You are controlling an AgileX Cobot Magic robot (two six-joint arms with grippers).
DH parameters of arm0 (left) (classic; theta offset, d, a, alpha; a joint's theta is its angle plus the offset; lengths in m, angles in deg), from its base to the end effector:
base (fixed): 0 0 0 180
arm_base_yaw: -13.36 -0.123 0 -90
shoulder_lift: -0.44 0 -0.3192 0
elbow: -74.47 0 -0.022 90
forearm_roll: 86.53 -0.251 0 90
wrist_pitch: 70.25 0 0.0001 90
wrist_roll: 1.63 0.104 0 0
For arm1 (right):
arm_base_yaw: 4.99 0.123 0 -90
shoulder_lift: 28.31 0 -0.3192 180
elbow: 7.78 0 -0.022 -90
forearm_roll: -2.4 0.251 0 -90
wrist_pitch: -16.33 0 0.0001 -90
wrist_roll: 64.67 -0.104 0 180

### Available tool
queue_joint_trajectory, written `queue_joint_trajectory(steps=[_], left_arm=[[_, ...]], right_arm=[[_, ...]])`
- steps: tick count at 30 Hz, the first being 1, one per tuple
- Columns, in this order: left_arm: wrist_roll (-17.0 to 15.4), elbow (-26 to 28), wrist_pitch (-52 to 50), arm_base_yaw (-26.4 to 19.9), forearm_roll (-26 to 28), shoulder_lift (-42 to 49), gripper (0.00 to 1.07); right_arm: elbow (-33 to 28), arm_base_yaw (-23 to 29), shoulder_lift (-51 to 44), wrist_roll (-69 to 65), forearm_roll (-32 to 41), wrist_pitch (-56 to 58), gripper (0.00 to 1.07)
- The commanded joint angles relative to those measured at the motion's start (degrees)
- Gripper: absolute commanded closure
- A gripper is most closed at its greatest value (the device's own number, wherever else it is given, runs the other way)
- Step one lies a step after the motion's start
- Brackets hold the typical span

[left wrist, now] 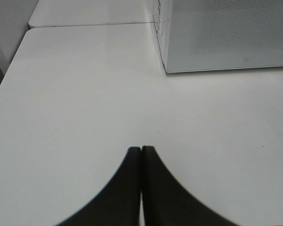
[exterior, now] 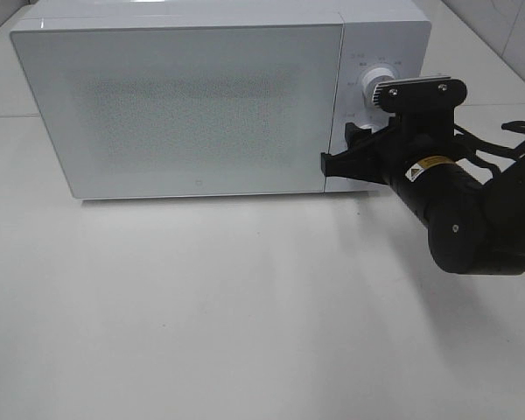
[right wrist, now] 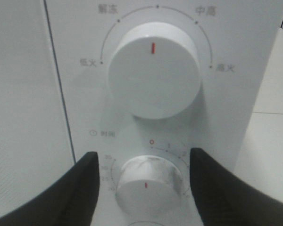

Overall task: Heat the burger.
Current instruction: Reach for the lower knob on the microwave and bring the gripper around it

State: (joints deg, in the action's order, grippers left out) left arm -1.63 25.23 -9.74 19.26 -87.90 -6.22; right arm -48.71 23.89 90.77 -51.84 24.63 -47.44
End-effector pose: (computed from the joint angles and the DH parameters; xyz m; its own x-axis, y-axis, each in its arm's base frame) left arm -0.0281 0.0051 0.2726 -0.4413 0.0574 -0.8955 0.0894 0.9958 0.0198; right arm 0.3309 0.1422 0.1598 -0.1150 -0.1120 -0.9870 -0.1654 0.9819 -0.0921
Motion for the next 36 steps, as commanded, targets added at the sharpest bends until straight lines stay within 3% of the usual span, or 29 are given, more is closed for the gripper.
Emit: queue_joint_trajectory(steps=[1,26,28,30,31,36], left_arm=[[0.0,-0.2,-1.0,0.1,0.3,1.1,1.06],[0.0,-0.2,-1.0,0.1,0.3,1.1,1.06],[0.0,-0.2,-1.0,0.1,0.3,1.1,1.06],[0.0,-0.2,-1.0,0.1,0.3,1.1,1.06],[0.0,-0.2,-1.0,0.1,0.3,1.1,1.06],[0.0,-0.2,-1.0,0.1,0.3,1.1,1.06]], right_arm=[[0.6,0.3,2.3,0.7,0.2,-1.2,0.53],[3.4,0.3,3.4,0.7,-0.1,-0.9,0.56],[3.4,0.3,3.4,2.2,-0.1,-1.3,0.73],[3.4,0.3,3.4,2.5,-0.1,-1.3,0.79],[3.4,0.3,3.4,2.9,-0.1,-1.3,0.93],[3.4,0.3,3.4,2.6,-0.2,-1.1,1.07]])
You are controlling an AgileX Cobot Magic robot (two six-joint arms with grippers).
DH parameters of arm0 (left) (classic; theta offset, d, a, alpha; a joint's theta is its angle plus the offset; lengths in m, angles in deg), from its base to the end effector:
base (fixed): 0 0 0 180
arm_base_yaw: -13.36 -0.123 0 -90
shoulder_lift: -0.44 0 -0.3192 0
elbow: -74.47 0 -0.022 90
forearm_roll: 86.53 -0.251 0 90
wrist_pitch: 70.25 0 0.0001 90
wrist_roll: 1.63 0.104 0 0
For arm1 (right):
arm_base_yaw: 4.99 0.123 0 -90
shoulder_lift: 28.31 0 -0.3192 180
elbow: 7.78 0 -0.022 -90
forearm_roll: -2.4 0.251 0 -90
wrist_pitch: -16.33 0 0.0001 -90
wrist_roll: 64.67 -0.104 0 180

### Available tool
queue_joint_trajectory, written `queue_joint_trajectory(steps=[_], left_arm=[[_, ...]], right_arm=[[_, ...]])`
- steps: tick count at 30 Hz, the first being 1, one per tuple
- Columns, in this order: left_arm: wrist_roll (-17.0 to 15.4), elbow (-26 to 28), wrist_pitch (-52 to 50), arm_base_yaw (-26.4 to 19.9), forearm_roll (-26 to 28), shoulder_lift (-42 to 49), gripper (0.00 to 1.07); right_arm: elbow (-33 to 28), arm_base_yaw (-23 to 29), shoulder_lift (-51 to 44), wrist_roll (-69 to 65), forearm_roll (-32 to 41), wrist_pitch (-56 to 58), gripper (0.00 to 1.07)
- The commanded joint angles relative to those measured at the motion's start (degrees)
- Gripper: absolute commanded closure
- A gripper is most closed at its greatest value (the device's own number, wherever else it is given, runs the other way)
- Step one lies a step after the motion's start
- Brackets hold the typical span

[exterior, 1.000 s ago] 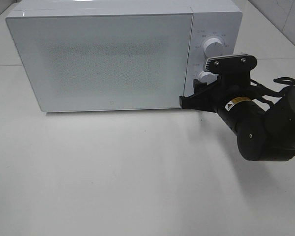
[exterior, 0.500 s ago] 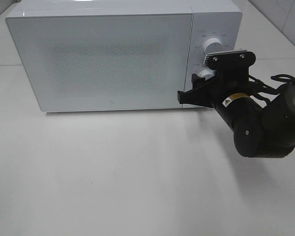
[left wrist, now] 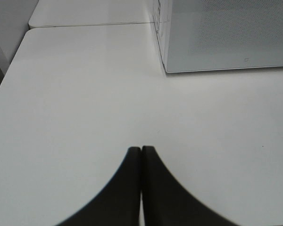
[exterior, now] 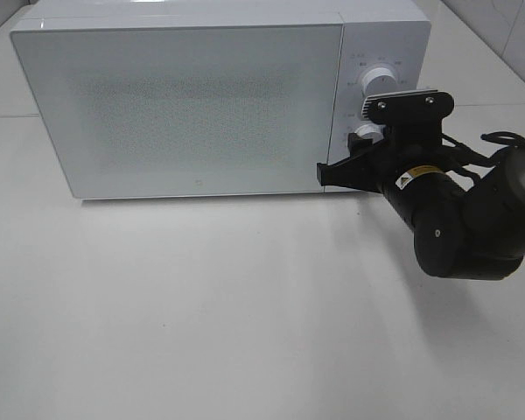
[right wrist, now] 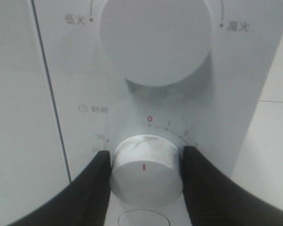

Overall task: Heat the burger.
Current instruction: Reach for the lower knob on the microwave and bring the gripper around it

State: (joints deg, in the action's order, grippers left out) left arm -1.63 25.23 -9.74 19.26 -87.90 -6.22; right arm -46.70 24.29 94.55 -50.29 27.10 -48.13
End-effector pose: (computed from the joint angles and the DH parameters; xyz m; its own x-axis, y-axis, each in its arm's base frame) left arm -0.0281 0.0051 0.2726 -0.4413 0.0574 -0.8955 0.0894 0.9958 0.0198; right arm 0.3398 0.1456 0.1436 -0.1370 -0.1354 -0.9813 -0.1364 0.9838 -0.1167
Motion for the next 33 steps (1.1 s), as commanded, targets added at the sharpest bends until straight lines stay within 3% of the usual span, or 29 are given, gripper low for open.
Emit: queue_joint_trajectory(steps=[1,6,11,25,33], left_arm=[[0.0,-0.2,-1.0,0.1,0.3,1.1,1.06],[0.0,-0.2,-1.0,0.1,0.3,1.1,1.06],[0.0,-0.2,-1.0,0.1,0.3,1.1,1.06],[0.0,-0.2,-1.0,0.1,0.3,1.1,1.06],[0.0,-0.2,-1.0,0.1,0.3,1.1,1.06]], right_arm=[[1.4,-0.1,-0.3,1.1,-2.6,-0.4,1.07],[1.4,-0.1,-0.3,-0.4,-2.6,-0.4,1.07],[1.4,-0.1,-0.3,-12.5,-2.4,-0.5,1.07],[1.4,-0.1,-0.3,-83.1,-1.4,-3.4,1.07],[1.4,-0.1,-0.3,-89.2,-1.5,-5.0,1.07]])
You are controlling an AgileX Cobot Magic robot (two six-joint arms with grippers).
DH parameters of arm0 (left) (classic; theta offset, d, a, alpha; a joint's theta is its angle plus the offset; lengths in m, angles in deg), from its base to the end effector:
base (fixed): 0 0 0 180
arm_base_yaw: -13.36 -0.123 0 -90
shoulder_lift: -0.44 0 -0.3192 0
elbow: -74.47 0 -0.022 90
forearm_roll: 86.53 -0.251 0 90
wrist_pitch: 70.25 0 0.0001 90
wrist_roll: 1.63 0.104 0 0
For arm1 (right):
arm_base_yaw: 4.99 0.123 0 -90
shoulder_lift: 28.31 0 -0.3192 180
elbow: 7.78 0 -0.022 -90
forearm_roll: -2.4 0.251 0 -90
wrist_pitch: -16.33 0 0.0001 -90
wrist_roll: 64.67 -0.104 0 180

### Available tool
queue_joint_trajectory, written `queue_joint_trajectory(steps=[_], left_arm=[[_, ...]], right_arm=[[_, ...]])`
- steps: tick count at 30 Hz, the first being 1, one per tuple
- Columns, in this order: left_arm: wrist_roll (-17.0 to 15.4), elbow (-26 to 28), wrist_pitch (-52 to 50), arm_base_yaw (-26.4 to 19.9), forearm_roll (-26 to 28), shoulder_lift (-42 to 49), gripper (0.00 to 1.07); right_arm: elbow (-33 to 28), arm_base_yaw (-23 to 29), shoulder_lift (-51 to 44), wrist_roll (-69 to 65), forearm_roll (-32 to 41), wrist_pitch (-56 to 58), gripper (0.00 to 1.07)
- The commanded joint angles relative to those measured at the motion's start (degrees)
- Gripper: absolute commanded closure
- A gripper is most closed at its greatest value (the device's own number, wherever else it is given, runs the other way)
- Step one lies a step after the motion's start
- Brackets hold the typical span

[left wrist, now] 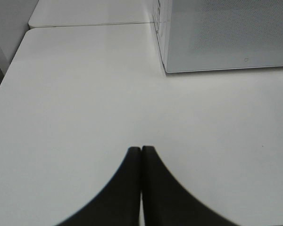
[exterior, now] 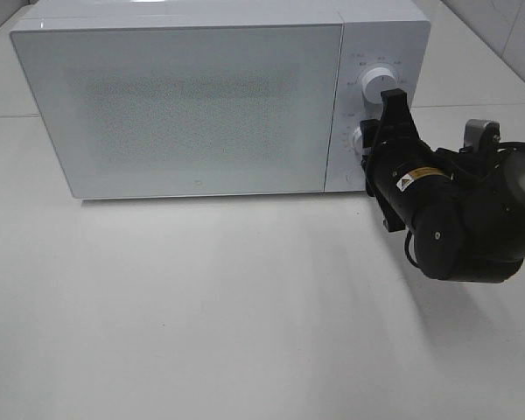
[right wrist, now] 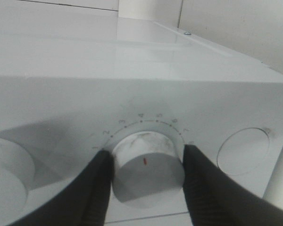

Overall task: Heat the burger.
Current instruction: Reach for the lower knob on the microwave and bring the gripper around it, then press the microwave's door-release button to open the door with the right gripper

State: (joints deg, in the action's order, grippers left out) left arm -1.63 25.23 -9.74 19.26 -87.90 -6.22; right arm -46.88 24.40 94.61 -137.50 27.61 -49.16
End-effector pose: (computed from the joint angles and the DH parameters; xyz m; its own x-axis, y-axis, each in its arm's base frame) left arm -0.0281 0.0051 0.2726 -0.4413 0.0574 -0.8955 0.0894 0.9958 0.0198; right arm 0.3392 0.1448 0.1443 -0.1321 0.9776 -0.1641 0.1194 0.1800 0.9764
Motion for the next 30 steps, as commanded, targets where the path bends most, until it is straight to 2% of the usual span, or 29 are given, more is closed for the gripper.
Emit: queue_joint_trajectory(steps=[1,2,3,4,5,6,7,8,9,10,11,12,14,18,20,23,24,26,28,30], left_arm=[[0.0,-0.2,-1.0,0.1,0.3,1.1,1.06],[0.0,-0.2,-1.0,0.1,0.3,1.1,1.06],[0.0,-0.2,-1.0,0.1,0.3,1.1,1.06],[0.0,-0.2,-1.0,0.1,0.3,1.1,1.06],[0.0,-0.2,-1.0,0.1,0.3,1.1,1.06],[0.0,-0.2,-1.0,0.1,0.3,1.1,1.06],[0.0,-0.2,-1.0,0.1,0.3,1.1,1.06],[0.0,-0.2,-1.0,0.1,0.3,1.1,1.06],[0.0,-0.2,-1.0,0.1,0.3,1.1,1.06],[0.0,-0.2,-1.0,0.1,0.3,1.1,1.06],[0.0,-0.2,-1.0,0.1,0.3,1.1,1.06],[0.0,-0.2,-1.0,0.1,0.3,1.1,1.06],[0.0,-0.2,-1.0,0.1,0.3,1.1,1.06],[0.0,-0.2,-1.0,0.1,0.3,1.1,1.06],[0.0,-0.2,-1.0,0.1,0.3,1.1,1.06],[0.0,-0.2,-1.0,0.1,0.3,1.1,1.06],[0.0,-0.2,-1.0,0.1,0.3,1.1,1.06],[0.0,-0.2,-1.0,0.1,0.3,1.1,1.06],[0.0,-0.2,-1.0,0.1,0.3,1.1,1.06],[0.0,-0.2,-1.0,0.1,0.3,1.1,1.06]], right_arm=[[1.5,-0.2,-0.4,-1.9,-2.0,-4.0,1.05],[1.5,-0.2,-0.4,-1.9,-1.9,-4.0,0.98],[1.5,-0.2,-0.4,-1.9,-1.9,-4.0,0.98],[1.5,-0.2,-0.4,-1.7,-1.8,-4.0,0.88],[1.5,-0.2,-0.4,-1.7,-1.8,-4.0,0.88],[1.5,-0.2,-0.4,-1.1,-1.8,-4.0,0.75],[1.5,-0.2,-0.4,-0.6,-1.8,-4.0,0.68],[1.5,-0.2,-0.4,-0.6,-1.8,-4.0,0.68],[1.5,-0.2,-0.4,1.1,-1.5,-4.0,0.54],[1.5,-0.2,-0.4,2.4,-1.3,-4.0,0.49],[1.5,-0.2,-0.4,2.4,-1.3,-4.0,0.49],[1.5,-0.2,-0.4,5.8,-0.2,-3.8,0.41],[1.5,-0.2,-0.5,8.3,0.1,-3.5,0.37],[1.2,-0.2,-0.9,12.1,-0.4,-3.0,0.37],[-0.1,-0.2,-2.8,20.1,-0.9,0.1,0.38],[-0.5,-0.2,-3.6,23.4,-0.9,1.4,0.38],[-1.1,-0.2,-5.1,31.2,-1.4,3.5,0.38],[-1.4,-0.2,-5.7,34.5,-2.2,4.5,0.38],[-1.4,-0.2,-9.4,50.2,-6.1,11.2,0.38],[-1.4,-0.2,-10.4,53.6,-6.8,13.0,0.38]])
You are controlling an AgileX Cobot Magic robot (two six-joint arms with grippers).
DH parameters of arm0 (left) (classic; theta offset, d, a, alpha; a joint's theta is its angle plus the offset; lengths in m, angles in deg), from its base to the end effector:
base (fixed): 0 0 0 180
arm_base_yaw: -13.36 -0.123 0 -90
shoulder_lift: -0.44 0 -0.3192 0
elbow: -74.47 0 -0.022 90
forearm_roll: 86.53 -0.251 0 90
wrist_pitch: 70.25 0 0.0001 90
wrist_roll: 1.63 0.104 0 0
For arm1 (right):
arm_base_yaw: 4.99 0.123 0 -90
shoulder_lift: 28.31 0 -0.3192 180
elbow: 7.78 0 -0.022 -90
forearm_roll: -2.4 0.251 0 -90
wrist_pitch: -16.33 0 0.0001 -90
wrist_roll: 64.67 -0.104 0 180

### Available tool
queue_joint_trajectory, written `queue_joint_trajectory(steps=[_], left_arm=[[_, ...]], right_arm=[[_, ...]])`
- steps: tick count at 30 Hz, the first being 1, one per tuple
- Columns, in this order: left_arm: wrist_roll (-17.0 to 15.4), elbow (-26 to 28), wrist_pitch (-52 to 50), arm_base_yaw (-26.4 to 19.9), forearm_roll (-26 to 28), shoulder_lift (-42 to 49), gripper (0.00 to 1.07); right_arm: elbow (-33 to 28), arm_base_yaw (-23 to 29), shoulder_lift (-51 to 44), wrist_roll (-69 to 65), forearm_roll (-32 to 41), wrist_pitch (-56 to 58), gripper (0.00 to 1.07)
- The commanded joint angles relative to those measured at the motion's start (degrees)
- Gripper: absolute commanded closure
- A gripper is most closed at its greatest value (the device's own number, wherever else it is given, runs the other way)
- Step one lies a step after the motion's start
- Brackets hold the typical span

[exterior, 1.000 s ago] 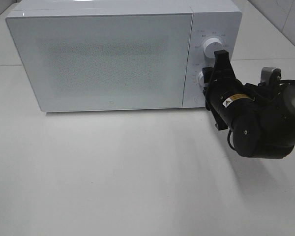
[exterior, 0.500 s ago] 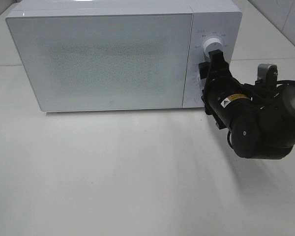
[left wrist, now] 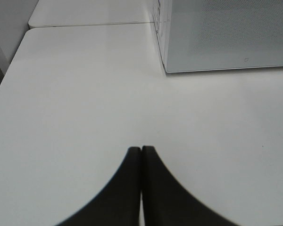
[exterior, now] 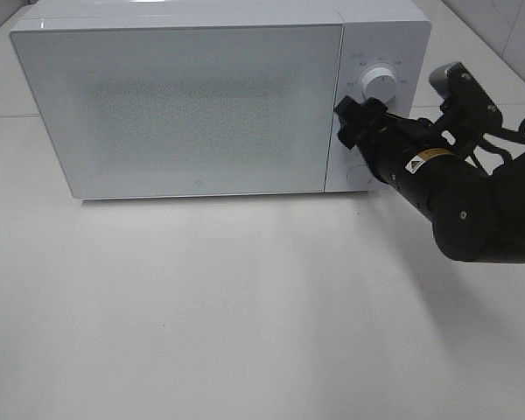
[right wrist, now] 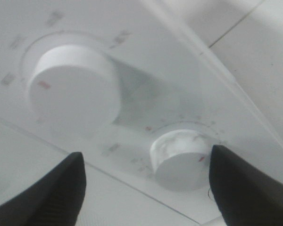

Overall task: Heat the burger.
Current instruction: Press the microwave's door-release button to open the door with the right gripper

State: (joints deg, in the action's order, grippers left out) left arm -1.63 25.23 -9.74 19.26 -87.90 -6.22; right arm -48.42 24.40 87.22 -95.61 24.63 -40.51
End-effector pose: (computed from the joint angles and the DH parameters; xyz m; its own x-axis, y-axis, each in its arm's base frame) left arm -0.0281 0.0051 0.2726 -0.4413 0.0574 -0.8955 0.0894 0.9958 0.0198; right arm 0.3262 0.1459 0.1707 -0.2590 0.6041 -0.7537 -0.0228 0.7763 0.6300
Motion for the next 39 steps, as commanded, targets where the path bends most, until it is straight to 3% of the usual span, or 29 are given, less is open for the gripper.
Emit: queue_joint_trajectory(steps=[1,3,6,8,15,16,18,19,21,30,39], left_arm=[[0.0,-0.2,-1.0,0.1,0.3,1.1,1.06],[0.0,-0.2,-1.0,0.1,0.3,1.1,1.06],[0.0,-0.2,-1.0,0.1,0.3,1.1,1.06],[0.0,-0.2,-1.0,0.1,0.3,1.1,1.06],[0.0,-0.2,-1.0,0.1,0.3,1.1,1.06],[0.0,-0.2,-1.0,0.1,0.3,1.1,1.06],[0.0,-0.2,-1.0,0.1,0.3,1.1,1.06],[0.0,-0.2,-1.0,0.1,0.3,1.1,1.06],[0.0,-0.2,-1.0,0.1,0.3,1.1,1.06],[0.0,-0.2,-1.0,0.1,0.3,1.1,1.06],[0.0,-0.2,-1.0,0.1,0.3,1.1,1.06]], right_arm=[[0.2,-0.2,-3.0,11.7,-3.8,4.4,0.38],[0.2,-0.2,-6.5,23.0,-5.2,14.0,0.38],[0.2,-0.2,-7.2,25.2,-5.2,16.1,0.38],[0.2,-0.2,-10.7,34.5,-5.3,26.3,0.38],[0.9,-0.2,-14.3,42.5,-5.2,40.5,0.38],[0.9,-0.2,-14.3,42.5,-5.2,40.5,0.38],[4.2,-0.2,-14.8,43.9,-5.3,54.4,0.39],[4.2,-0.2,-14.8,43.9,-5.3,54.4,0.39],[7.6,-0.2,-14.8,45.2,-5.3,65.2,0.40],[13.9,-0.2,-14.8,40.7,-6.8,86.6,0.40],[18.6,-1.7,-14.8,29.6,-22.2,96.7,0.40]])
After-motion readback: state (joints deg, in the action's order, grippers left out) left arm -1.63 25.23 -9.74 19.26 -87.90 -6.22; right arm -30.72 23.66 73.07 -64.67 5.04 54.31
